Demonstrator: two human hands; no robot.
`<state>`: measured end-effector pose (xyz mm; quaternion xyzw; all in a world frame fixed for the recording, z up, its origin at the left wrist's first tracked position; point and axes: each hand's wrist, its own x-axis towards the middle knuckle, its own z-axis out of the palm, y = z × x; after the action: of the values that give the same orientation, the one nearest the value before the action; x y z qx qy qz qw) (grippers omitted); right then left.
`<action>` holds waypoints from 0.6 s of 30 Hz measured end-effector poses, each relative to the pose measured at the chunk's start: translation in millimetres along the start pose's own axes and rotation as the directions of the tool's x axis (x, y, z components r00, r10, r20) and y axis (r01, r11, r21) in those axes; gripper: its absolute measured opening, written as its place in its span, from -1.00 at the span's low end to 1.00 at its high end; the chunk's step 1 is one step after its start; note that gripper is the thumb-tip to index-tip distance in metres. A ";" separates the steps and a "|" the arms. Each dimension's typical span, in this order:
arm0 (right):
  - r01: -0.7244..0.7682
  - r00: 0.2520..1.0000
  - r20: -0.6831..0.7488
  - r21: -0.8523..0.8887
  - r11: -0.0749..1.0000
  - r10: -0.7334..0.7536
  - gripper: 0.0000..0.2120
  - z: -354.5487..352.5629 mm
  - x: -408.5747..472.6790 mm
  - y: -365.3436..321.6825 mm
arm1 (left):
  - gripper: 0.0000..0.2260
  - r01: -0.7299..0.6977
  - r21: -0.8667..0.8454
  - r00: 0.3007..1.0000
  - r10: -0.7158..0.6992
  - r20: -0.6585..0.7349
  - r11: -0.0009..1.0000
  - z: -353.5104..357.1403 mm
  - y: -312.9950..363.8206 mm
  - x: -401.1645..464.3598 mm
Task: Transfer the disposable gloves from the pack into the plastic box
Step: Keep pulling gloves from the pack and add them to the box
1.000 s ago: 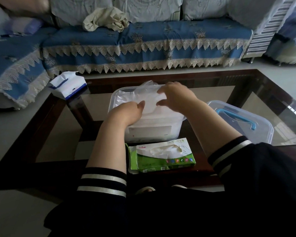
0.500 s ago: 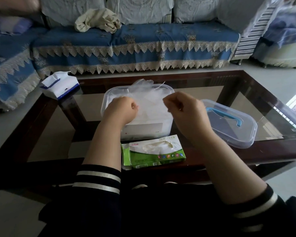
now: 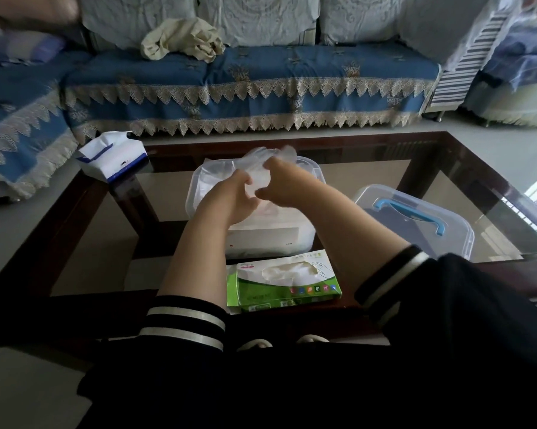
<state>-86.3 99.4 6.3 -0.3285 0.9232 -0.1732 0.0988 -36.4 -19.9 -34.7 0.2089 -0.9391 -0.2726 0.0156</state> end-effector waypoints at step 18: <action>-0.118 0.952 0.274 -0.077 0.990 0.134 -0.63 10.4 42.6 27.1 | -0.69 0.189 0.214 0.964 -0.223 0.147 0.958 2.2 -6.9 27.4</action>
<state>-131.4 89.1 -16.6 -0.2929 0.9240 -0.0912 0.2286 -59.1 -35.0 -42.5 0.2824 -0.9324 -0.1947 -0.1136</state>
